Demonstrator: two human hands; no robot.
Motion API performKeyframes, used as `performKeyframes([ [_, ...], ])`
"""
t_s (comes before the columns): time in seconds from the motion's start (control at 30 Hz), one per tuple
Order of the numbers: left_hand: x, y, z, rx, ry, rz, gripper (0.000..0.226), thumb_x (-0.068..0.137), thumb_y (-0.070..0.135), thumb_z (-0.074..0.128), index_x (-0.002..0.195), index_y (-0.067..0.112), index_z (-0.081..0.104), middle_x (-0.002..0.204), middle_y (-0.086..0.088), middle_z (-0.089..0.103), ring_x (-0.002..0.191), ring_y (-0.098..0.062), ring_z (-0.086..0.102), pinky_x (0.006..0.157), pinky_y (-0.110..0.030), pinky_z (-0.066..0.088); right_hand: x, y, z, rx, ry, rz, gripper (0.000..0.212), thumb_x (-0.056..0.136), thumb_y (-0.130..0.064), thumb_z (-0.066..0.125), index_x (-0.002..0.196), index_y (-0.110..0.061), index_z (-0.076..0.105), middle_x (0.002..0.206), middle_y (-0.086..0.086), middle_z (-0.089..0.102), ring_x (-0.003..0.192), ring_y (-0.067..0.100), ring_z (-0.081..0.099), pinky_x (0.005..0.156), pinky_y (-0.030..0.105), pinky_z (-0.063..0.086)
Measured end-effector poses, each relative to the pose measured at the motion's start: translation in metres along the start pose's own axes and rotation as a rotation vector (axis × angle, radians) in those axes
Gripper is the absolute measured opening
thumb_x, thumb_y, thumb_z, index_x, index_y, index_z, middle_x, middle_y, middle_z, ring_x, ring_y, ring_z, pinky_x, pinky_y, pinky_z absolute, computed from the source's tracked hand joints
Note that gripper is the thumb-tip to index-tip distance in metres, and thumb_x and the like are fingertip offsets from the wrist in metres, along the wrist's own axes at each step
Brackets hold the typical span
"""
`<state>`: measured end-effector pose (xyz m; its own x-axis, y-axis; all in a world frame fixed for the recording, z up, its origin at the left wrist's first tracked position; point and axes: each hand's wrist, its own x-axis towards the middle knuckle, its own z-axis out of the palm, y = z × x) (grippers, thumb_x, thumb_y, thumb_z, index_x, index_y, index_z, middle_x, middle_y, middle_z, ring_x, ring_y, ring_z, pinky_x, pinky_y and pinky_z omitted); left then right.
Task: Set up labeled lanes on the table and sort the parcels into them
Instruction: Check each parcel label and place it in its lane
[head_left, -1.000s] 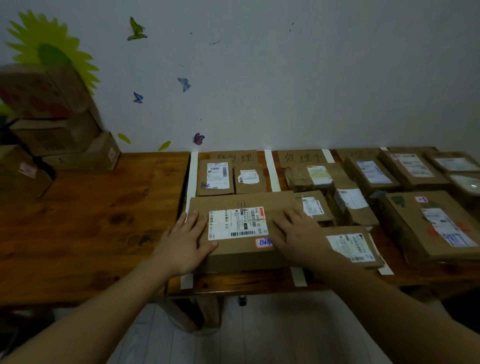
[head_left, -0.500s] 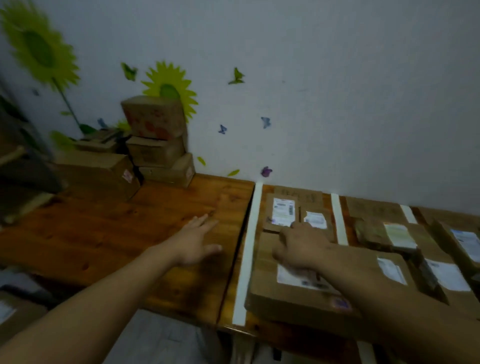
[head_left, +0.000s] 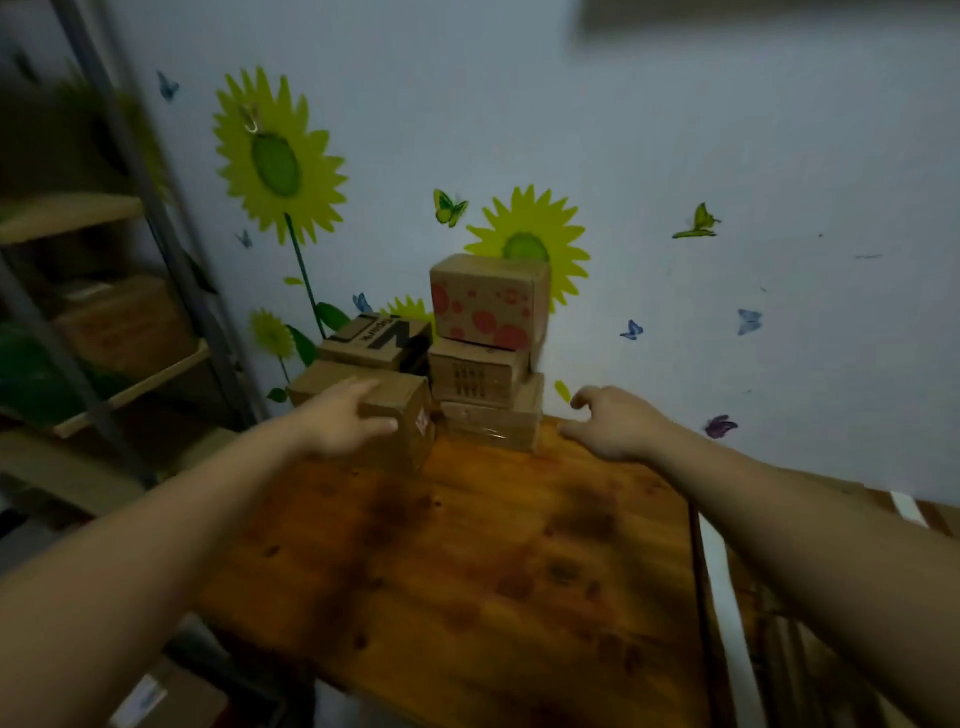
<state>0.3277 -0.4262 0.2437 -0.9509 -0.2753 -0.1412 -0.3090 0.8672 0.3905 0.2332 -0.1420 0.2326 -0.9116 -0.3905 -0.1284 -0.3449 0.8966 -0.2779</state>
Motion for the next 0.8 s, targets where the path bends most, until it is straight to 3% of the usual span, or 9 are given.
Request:
performKeyframes([
  [0.17, 0.071, 0.018, -0.034, -0.040, 0.047, 0.112, 0.073, 0.091, 0.041, 0.057, 0.150, 0.021, 0.019, 0.157, -0.003, 0.018, 0.142, -0.023, 0.023, 0.112, -0.033, 0.023, 0.062, -0.024, -0.030, 0.005, 0.089, 0.003, 0.062, 0.092, -0.048, 0.052, 0.141, -0.012, 0.040, 0.144, 0.010, 0.044, 0.129, 0.027, 0.044, 0.099, 0.034, 0.038],
  [0.33, 0.156, 0.034, -0.044, 0.040, 0.023, 0.145, 0.078, 0.090, 0.044, 0.057, 0.151, 0.018, 0.016, 0.158, -0.005, 0.018, 0.143, -0.024, 0.022, 0.115, -0.035, 0.022, 0.138, -0.034, -0.056, 0.102, 0.113, -0.013, 0.062, 0.096, -0.042, 0.051, 0.147, -0.012, 0.032, 0.148, 0.012, 0.040, 0.131, 0.029, 0.042, 0.099, 0.032, 0.037],
  [0.47, 0.223, 0.054, -0.054, 0.003, 0.017, 0.158, 0.068, 0.091, 0.035, 0.059, 0.148, 0.019, 0.026, 0.149, -0.006, 0.034, 0.131, -0.029, 0.041, 0.104, -0.037, 0.037, 0.212, -0.038, -0.068, 0.433, 0.169, -0.001, 0.062, 0.085, -0.052, 0.055, 0.135, -0.015, 0.052, 0.138, 0.009, 0.053, 0.124, 0.029, 0.051, 0.096, 0.030, 0.043],
  [0.53, 0.258, 0.062, -0.057, -0.051, 0.048, 0.175, 0.062, 0.091, 0.034, 0.059, 0.145, 0.018, 0.032, 0.146, -0.009, 0.039, 0.127, -0.030, 0.045, 0.102, -0.038, 0.039, 0.244, -0.037, -0.067, 0.607, 0.195, 0.077, 0.056, 0.096, -0.044, 0.046, 0.136, -0.006, 0.050, 0.141, 0.014, 0.049, 0.129, 0.033, 0.045, 0.097, 0.030, 0.040],
  [0.63, 0.308, 0.070, -0.053, -0.175, 0.080, 0.128, 0.071, 0.092, 0.045, 0.051, 0.149, 0.013, 0.022, 0.151, -0.013, 0.031, 0.134, -0.032, 0.036, 0.108, -0.040, 0.033, 0.274, -0.041, -0.057, 0.816, 0.195, 0.300, 0.064, 0.098, -0.050, 0.037, 0.136, 0.001, 0.046, 0.141, 0.021, 0.046, 0.128, 0.036, 0.046, 0.104, 0.041, 0.040],
  [0.7, 0.334, 0.072, -0.043, -0.285, 0.067, 0.063, 0.076, 0.094, 0.053, 0.041, 0.151, 0.012, 0.011, 0.156, -0.014, 0.021, 0.141, -0.032, 0.026, 0.114, -0.043, 0.024, 0.288, -0.045, -0.046, 0.880, 0.228, 0.333, 0.062, 0.098, -0.049, 0.039, 0.137, -0.001, 0.044, 0.139, 0.019, 0.050, 0.125, 0.035, 0.050, 0.103, 0.041, 0.042],
  [0.8, 0.349, 0.065, -0.033, -0.422, 0.116, 0.021, 0.059, 0.094, 0.053, 0.040, 0.137, 0.013, 0.033, 0.140, -0.018, 0.043, 0.120, -0.036, 0.047, 0.102, -0.045, 0.040, 0.291, -0.042, -0.035, 0.938, 0.255, 0.354, 0.044, 0.096, -0.037, 0.047, 0.125, -0.005, 0.050, 0.125, 0.020, 0.056, 0.115, 0.034, 0.055, 0.093, 0.038, 0.044],
])
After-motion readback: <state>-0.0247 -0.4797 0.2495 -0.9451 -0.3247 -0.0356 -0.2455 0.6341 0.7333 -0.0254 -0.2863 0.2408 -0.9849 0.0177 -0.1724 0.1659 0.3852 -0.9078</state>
